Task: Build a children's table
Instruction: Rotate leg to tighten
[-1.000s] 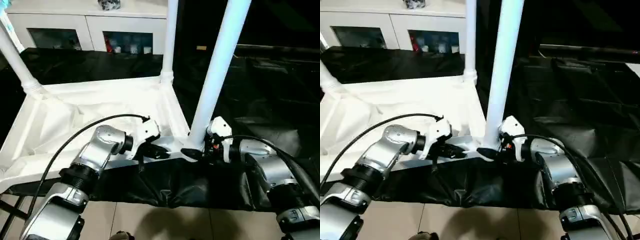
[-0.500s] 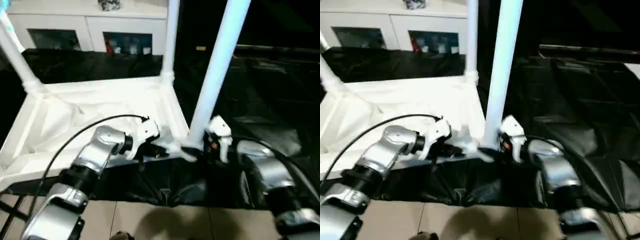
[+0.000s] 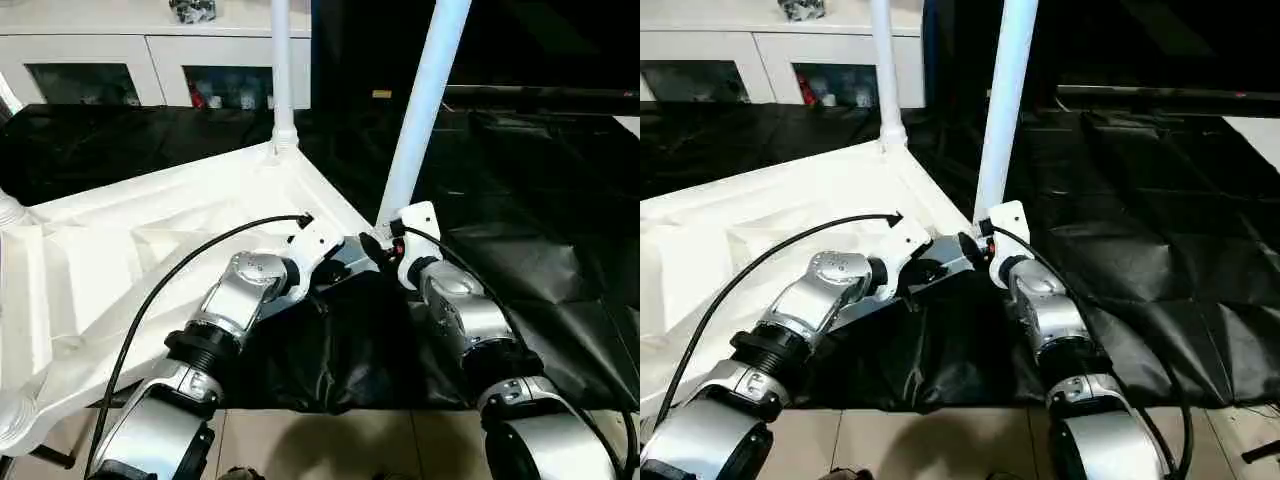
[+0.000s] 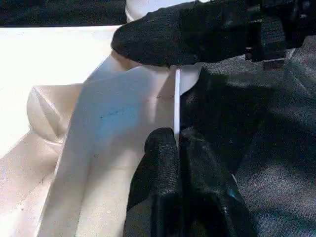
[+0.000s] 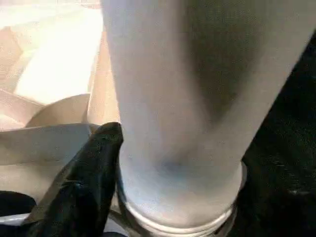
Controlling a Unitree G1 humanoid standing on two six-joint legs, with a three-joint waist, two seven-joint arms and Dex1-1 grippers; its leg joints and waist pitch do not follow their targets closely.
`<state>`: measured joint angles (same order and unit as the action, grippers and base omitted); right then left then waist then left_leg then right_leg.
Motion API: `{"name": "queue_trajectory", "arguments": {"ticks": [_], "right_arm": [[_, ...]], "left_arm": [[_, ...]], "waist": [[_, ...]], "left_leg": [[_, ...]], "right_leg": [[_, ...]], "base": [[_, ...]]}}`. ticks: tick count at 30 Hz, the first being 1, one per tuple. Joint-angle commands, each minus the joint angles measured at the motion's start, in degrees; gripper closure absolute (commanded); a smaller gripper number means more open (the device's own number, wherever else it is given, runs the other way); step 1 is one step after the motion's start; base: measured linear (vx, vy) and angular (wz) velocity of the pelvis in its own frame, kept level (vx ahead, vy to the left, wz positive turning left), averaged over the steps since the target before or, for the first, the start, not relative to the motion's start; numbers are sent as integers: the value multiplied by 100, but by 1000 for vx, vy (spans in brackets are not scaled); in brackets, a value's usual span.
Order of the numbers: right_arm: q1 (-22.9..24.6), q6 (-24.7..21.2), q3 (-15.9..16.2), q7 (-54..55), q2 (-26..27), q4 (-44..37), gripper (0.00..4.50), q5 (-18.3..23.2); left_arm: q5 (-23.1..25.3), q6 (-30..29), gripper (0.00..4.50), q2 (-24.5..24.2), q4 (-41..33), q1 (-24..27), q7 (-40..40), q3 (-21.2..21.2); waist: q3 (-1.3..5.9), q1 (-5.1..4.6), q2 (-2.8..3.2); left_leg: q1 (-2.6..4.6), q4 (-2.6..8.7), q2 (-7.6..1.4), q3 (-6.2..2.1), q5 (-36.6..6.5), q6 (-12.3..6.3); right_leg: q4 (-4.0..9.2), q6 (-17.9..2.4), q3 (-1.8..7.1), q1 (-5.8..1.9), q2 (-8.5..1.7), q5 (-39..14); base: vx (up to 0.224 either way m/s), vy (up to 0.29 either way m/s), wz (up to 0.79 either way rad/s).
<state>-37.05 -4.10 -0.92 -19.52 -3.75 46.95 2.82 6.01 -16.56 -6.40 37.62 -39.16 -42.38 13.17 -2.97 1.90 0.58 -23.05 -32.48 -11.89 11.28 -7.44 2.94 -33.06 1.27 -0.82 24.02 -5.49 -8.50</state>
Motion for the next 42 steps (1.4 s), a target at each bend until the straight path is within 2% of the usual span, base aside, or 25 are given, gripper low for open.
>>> {"name": "queue_trajectory", "arguments": {"ticks": [1,3,5,6,8,9,11,12,15,18,19,23,27,28,32,34,42], "right_arm": [[-54,74,292,-361,270,223,79,-13],[-44,126,327,-405,225,207,69,-49],[17,295,454,-636,38,93,69,-121],[53,371,507,-765,-52,26,69,-139],[112,429,553,-921,-166,-89,69,-150],[198,497,588,-1218,-332,-240,69,-171],[315,575,665,-1658,-557,-424,69,-199],[344,587,693,-1773,-608,-468,69,-199],[423,573,763,-2066,-707,-592,69,-167],[738,471,1029,-2942,-1051,-1106,69,-15],[803,463,1090,-3117,-1125,-1204,69,14],[958,317,1189,-3603,-1268,-1531,69,210],[1075,99,1298,-4080,-1382,-1871,103,318],[1104,43,1352,-4184,-1419,-1949,124,316],[1191,-77,1462,-4361,-1503,-2159,139,323],[1216,-136,1477,-4388,-1509,-2227,168,317],[1259,-322,1399,-4138,-1330,-2261,177,299]], "left_arm": [[-209,333,450,167,-256,-61,-39,-70],[-217,345,450,138,-280,-48,-119,-45],[-261,408,450,16,-357,-1,-448,57],[-286,441,450,-44,-391,20,-612,106],[-301,512,450,-125,-418,39,-818,170],[-325,618,450,-248,-458,68,-1130,252],[-372,712,450,-399,-508,101,-1520,330],[-399,728,450,-428,-525,110,-1622,341],[-409,727,450,-487,-542,115,-1759,370],[-489,805,450,-631,-564,117,-2180,416],[-506,819,450,-661,-567,117,-2273,422],[-530,858,450,-730,-566,115,-2475,443],[-588,848,450,-812,-620,148,-2717,499],[-596,821,450,-836,-649,171,-2793,529],[-606,817,450,-891,-698,219,-2951,574],[-600,801,450,-911,-710,229,-3005,578],[-541,770,450,-843,-642,210,-2764,482]], "waist": [[416,14,-38],[409,1,-48],[408,-6,-18],[405,-10,-37],[404,8,-38],[412,4,-39],[413,24,13],[417,33,1],[419,22,15],[418,74,21],[414,88,5],[400,134,17],[393,170,22],[392,164,14],[381,173,9],[384,168,3],[389,161,5]], "left_leg": [[155,354,-26,-30,-2112,-67],[163,356,-22,-31,-2218,-36],[161,364,-21,-43,-2291,-15],[157,366,-21,-39,-2320,-11],[178,358,-29,-37,-2368,-35],[172,355,-31,-31,-2303,-43],[165,358,-32,-31,-2271,-57],[172,355,-36,-26,-2254,-69],[179,355,-43,-22,-2198,-88],[205,349,-56,-16,-2230,-136],[179,354,-56,-19,-2167,-153],[197,365,-63,-12,-2253,-132],[211,380,-74,-20,-2389,-57],[207,383,-73,-26,-2431,-34],[220,386,-71,-30,-2525,8],[210,389,-65,-41,-2527,25],[207,385,-64,-40,-2464,29]], "right_leg": [[398,-1032,4,-198,-105,-1819],[413,-1017,-1,-192,-102,-1955],[421,-985,-1,-193,-106,-2055],[427,-966,-6,-194,-96,-2063],[442,-975,3,-180,-105,-2086],[423,-1021,13,-184,-106,-1990],[412,-1048,14,-198,-99,-1834],[400,-1089,13,-205,-86,-1698],[374,-1216,12,-212,-87,-1541],[381,-1207,14,-211,-81,-1554],[374,-1211,9,-247,-78,-1499],[379,-1215,8,-222,-79,-1673],[393,-1160,15,-197,-85,-1882],[390,-1160,11,-197,-90,-1923],[414,-1082,17,-175,-96,-2144],[416,-1055,17,-179,-106,-2210],[408,-1067,21,-173,-107,-2119]], "base": [[0,0,0],[0,0,0],[0,0,0],[0,0,0],[0,0,0],[0,0,0],[0,0,0],[0,0,0],[0,0,0],[0,0,0],[0,0,0],[0,0,0],[0,0,0],[0,0,0],[0,0,0],[0,0,0],[0,0,0]]}}
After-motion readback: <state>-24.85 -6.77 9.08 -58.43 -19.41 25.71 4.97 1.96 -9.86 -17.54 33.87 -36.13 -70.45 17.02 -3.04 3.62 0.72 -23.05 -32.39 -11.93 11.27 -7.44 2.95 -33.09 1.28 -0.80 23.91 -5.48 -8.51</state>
